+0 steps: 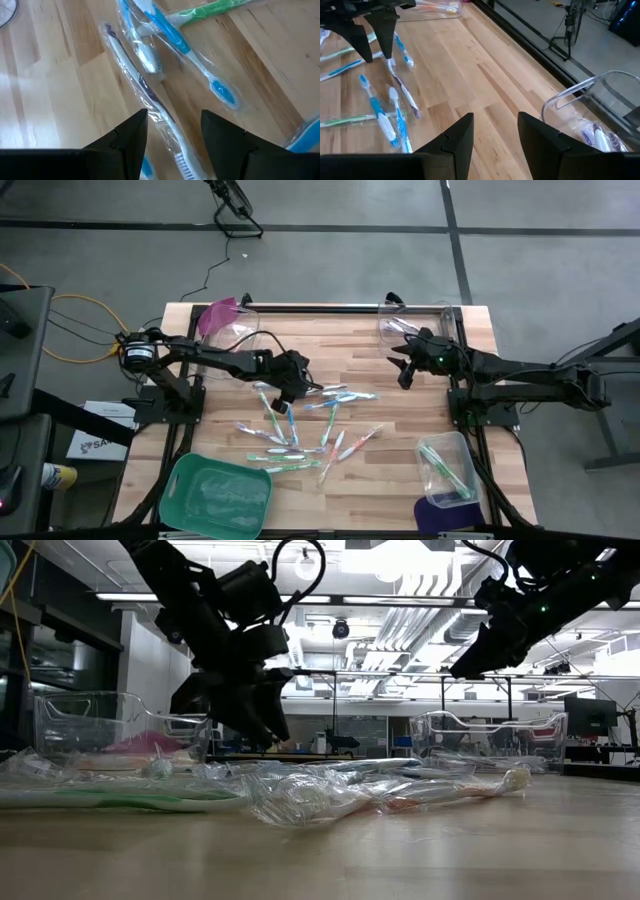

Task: Pick & Place Toothbrushes
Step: Put the purple toothbrush into the right transparent bin

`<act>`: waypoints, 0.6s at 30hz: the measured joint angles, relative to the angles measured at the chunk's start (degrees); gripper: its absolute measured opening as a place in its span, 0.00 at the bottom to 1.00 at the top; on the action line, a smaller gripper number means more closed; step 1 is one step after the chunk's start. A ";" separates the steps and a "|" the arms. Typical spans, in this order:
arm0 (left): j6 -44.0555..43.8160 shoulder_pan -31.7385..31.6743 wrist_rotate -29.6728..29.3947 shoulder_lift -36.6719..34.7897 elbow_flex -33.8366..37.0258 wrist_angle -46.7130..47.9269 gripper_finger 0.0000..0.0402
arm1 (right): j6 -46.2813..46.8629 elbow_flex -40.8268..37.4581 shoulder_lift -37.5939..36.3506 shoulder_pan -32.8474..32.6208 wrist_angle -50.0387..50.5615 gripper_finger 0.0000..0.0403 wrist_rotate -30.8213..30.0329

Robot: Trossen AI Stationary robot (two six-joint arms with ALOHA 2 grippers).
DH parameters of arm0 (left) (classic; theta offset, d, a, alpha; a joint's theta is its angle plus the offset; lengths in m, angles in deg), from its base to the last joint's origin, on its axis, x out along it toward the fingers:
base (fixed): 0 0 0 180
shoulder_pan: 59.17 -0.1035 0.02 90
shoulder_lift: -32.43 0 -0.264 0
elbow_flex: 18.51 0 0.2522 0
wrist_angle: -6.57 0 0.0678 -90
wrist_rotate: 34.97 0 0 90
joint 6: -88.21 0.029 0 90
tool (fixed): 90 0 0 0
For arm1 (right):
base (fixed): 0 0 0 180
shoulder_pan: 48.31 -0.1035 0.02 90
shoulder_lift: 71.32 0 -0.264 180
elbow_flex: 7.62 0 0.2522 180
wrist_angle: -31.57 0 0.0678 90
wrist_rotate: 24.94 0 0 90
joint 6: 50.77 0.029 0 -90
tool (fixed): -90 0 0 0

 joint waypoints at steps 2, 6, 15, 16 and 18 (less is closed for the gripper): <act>-0.21 0.00 -0.01 0.00 0.00 0.02 0.44 | 0.00 0.00 0.00 0.00 -0.06 0.36 0.00; -1.48 0.00 -0.05 1.09 -0.07 -0.90 0.44 | 0.02 0.00 0.67 -0.01 -0.33 0.36 -0.01; -3.02 0.00 -6.10 7.02 -2.05 -2.07 0.44 | -0.17 -0.02 5.11 0.00 -2.21 0.36 -0.03; -3.05 -0.01 -7.03 7.36 -2.85 -1.28 0.44 | -0.42 -0.02 5.66 0.00 -2.76 0.36 -0.04; -3.45 -0.02 -7.48 7.93 -3.95 0.32 0.44 | -0.87 -0.02 6.44 0.00 -2.96 0.36 0.00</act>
